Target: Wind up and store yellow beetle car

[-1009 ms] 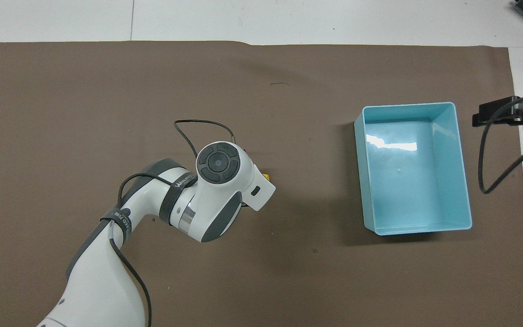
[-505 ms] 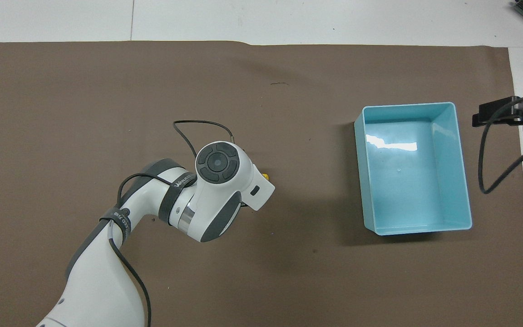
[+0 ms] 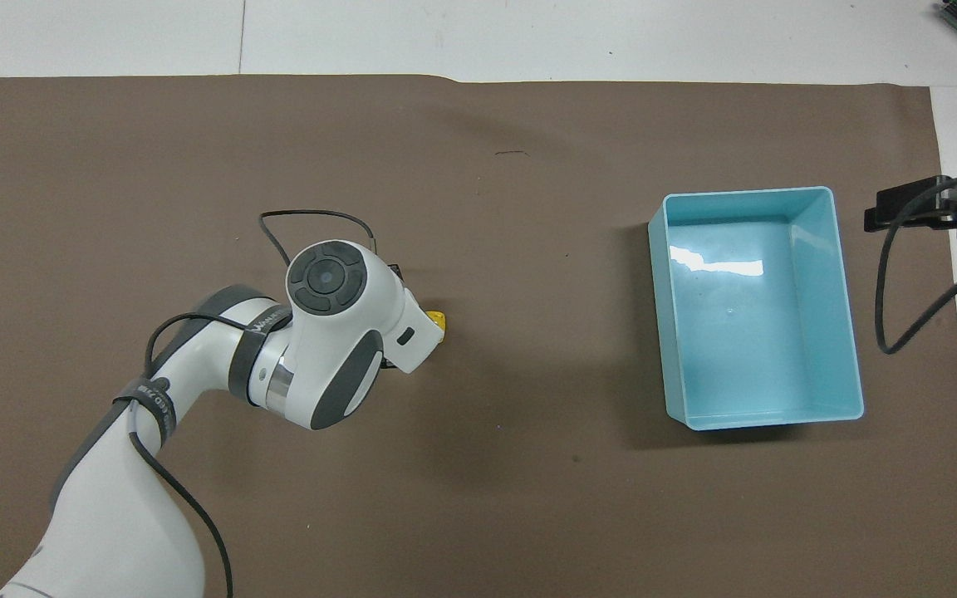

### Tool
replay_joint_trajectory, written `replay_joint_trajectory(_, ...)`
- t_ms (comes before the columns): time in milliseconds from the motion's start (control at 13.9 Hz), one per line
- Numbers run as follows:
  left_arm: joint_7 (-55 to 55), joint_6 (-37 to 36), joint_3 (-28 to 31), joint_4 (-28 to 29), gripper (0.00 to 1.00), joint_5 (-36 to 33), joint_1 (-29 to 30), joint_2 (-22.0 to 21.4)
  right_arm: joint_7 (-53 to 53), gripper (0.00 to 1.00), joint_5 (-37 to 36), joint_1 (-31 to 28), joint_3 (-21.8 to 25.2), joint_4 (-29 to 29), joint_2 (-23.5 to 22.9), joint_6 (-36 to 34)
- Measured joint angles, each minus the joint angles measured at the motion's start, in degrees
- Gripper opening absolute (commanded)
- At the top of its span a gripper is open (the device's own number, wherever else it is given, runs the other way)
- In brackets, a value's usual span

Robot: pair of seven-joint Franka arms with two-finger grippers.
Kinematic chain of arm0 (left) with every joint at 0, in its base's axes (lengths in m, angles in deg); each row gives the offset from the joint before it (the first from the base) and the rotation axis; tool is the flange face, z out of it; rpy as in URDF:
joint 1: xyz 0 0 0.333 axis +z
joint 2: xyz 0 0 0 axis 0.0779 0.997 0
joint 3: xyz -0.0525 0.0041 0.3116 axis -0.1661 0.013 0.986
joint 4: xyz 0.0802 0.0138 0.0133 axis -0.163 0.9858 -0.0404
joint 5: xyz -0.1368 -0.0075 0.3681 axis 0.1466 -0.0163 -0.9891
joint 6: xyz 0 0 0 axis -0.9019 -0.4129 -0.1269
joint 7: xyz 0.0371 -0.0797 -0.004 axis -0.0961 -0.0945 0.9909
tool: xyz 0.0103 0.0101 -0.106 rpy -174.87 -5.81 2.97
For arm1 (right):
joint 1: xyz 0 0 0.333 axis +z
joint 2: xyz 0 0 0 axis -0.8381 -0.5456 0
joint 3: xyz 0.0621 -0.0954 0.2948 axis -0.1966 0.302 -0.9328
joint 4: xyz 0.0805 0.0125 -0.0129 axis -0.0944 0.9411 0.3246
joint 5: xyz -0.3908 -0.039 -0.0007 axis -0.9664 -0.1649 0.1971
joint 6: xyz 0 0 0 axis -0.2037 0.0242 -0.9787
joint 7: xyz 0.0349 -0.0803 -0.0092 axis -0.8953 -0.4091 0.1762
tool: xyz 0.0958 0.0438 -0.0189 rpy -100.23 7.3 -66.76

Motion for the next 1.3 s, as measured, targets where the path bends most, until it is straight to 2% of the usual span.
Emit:
replay_joint_trajectory(432,-7.26,-0.16,0.16,2.95,0.0,0.0,6.11,-2.16,0.0,1.0,0.0,0.0,0.0,0.0,0.0,0.0)
replay_joint_trajectory(865,-11.05,-1.89,0.34,3.17,0.0,-0.01,10.27,-2.61,0.0,1.0,0.0,0.0,0.0,0.0,0.0,0.0)
replay_joint_trajectory(937,-11.21,-2.01,0.35,3.16,0.14,-0.01,10.47,-2.62,0.0,1.0,0.0,0.0,0.0,0.0,0.0,0.0)
replay_joint_trajectory(1009,-11.24,-2.04,0.35,3.14,0.6,-0.01,10.48,-2.62,0.0,1.0,0.0,0.0,0.0,0.0,0.0,0.0)
replay_joint_trajectory(1081,-11.28,-2.06,0.31,3.14,1.0,-0.03,10.48,-2.62,0.0,1.0,0.0,0.0,0.0,0.0,0.0,0.0)
replay_joint_trajectory(1297,-11.32,-2.66,0.44,3.15,1.0,-0.16,10.57,-2.34,0.0,1.0,0.0,0.0,0.0,0.0,0.0,0.0)
